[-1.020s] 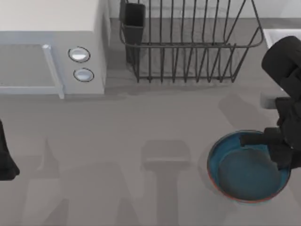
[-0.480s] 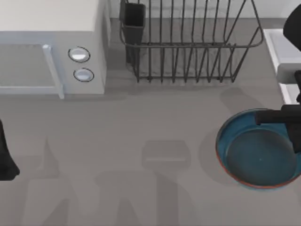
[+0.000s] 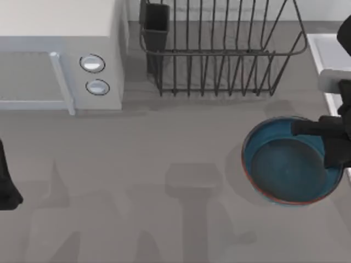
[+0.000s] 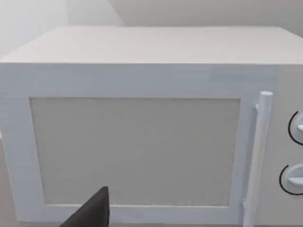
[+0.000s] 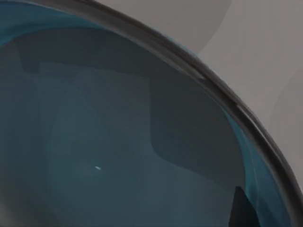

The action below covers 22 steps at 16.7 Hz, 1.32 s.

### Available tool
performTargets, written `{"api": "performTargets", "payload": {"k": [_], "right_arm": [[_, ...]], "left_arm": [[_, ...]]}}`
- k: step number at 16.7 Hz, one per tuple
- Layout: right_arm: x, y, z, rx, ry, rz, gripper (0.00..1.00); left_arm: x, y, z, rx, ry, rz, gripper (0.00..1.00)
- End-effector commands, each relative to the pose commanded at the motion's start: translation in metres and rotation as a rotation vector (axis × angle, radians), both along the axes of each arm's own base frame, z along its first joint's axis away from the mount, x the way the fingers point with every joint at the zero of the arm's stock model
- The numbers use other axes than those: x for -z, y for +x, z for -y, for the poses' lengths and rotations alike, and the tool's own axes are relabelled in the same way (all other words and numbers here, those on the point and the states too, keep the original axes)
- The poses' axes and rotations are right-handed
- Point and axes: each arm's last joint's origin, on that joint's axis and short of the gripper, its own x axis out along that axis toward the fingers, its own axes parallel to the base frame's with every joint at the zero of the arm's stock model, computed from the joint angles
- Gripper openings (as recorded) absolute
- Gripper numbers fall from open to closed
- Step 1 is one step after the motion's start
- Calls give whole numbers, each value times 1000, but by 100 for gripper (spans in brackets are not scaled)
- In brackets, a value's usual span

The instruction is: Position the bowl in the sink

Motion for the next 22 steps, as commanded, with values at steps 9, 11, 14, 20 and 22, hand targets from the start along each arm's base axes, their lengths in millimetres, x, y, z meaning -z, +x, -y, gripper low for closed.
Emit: {"api": "performTargets", "payload": {"k": [9, 11, 14, 20, 22], "right_arm": [[75, 53, 77, 84, 286, 519, 0], [84, 57, 105, 92, 293, 692, 0], [86, 55, 147, 94, 243, 951, 0], [65, 32, 213, 91, 17, 1337, 0], [55, 25, 227, 89, -58, 1420, 0]], "left_arm": [[0, 0, 0, 0, 0, 0, 100], [0, 0, 0, 0, 0, 0, 100], [0, 0, 0, 0, 0, 0, 100], [0, 0, 0, 0, 0, 0, 100], [0, 0, 0, 0, 0, 0, 100]]}}
